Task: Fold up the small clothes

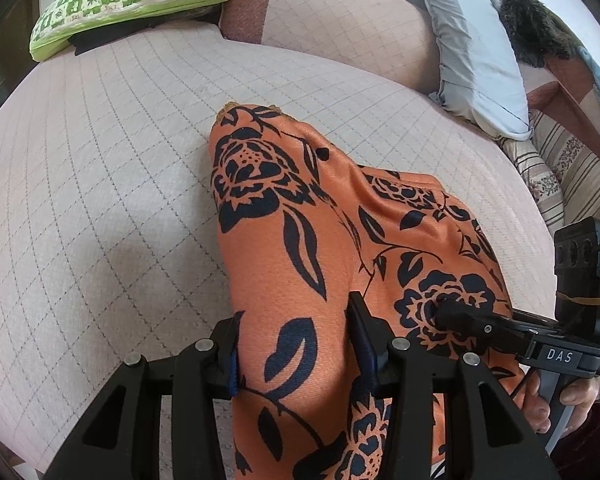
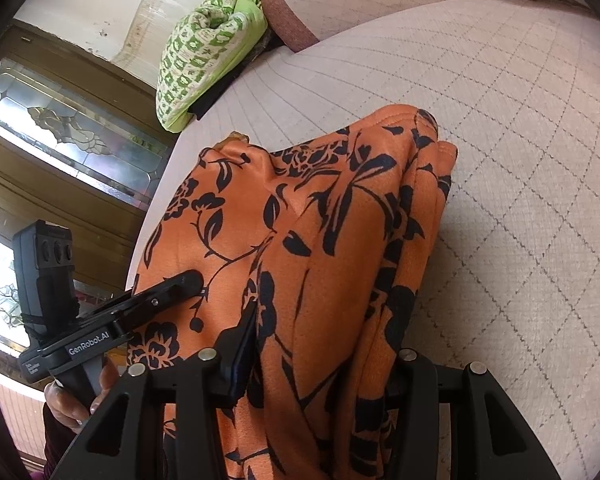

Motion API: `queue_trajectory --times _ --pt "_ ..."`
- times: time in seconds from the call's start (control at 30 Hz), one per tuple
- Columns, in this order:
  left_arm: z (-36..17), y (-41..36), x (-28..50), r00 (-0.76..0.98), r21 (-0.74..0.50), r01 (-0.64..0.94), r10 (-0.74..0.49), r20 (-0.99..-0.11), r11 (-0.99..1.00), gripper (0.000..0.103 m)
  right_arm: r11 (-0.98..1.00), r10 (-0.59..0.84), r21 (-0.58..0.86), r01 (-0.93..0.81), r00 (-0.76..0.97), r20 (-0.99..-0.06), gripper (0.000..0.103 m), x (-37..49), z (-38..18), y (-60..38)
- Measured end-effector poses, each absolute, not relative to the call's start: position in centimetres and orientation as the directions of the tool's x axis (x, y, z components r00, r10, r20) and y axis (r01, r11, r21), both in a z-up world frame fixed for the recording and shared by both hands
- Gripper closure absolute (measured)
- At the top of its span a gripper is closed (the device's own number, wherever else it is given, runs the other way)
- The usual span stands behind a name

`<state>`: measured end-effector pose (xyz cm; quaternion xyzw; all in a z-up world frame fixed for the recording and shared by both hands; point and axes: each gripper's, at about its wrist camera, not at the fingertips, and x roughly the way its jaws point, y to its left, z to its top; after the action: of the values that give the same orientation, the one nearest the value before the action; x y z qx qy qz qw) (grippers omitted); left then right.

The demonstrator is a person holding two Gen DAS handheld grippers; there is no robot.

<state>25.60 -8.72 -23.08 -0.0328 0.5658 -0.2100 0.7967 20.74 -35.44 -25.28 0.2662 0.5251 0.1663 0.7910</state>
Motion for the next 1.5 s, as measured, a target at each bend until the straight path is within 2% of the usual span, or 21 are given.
queue_trajectory --times 0.13,0.27,0.37,0.43,0.6,0.8,0.97,1.2,1.3,1.5 --pt "-23.2 -8.9 25.6 0.275 -0.276 0.298 -0.36 -0.892 0.914 0.053 0.805 0.54 0.593 0.025 0.384 -0.749 0.054 21.0 -25.6 -35.5" --pt "-23.3 -9.0 25.6 0.281 -0.244 0.296 -0.328 -0.902 0.923 0.048 0.797 0.545 0.602 0.053 0.368 -0.753 0.049 21.3 -26.0 -35.7" --pt "-23.4 -9.1 25.7 0.282 -0.219 0.285 -0.3 -0.911 0.933 0.044 0.793 0.548 0.606 0.06 0.363 -0.754 0.048 21.4 -26.1 -35.7" --pt "-23.5 -9.1 25.7 0.284 -0.198 0.28 -0.278 -0.917 0.939 0.037 0.796 0.545 0.602 0.062 0.358 -0.758 0.046 21.4 -26.2 -35.7" --pt "-22.9 -9.3 25.6 0.323 -0.111 0.276 -0.201 -0.925 0.955 0.03 0.8 0.539 0.597 0.066 0.357 -0.763 0.042 21.4 -26.1 -35.9" --pt "-20.8 -9.5 24.9 0.4 -0.015 0.27 -0.127 -0.908 0.963 0.029 0.822 0.504 0.567 0.057 0.393 -0.769 0.041 20.5 -25.1 -36.6" --pt "-19.1 -9.9 24.1 0.456 0.033 0.266 -0.095 -0.885 0.963 0.024 0.867 0.427 0.498 0.026 0.479 -0.767 0.041 19.1 -23.0 -37.1" --pt "-18.1 -9.7 22.3 0.489 0.086 0.275 -0.063 -0.87 0.958 0.024 0.901 0.401 0.412 -0.134 0.618 -0.676 0.042 16.3 -18.8 -36.1" --pt "-18.2 -9.2 21.4 0.488 0.093 0.275 -0.056 -0.871 0.957 0.024 0.9 0.425 0.386 -0.204 0.612 -0.667 0.044 15.2 -18.3 -34.5" --pt "-19.2 -8.1 19.7 0.472 0.113 0.283 -0.036 -0.881 0.952 0.024 0.901 0.434 0.336 -0.276 0.551 -0.713 0.045 13.5 -19.2 -31.3"
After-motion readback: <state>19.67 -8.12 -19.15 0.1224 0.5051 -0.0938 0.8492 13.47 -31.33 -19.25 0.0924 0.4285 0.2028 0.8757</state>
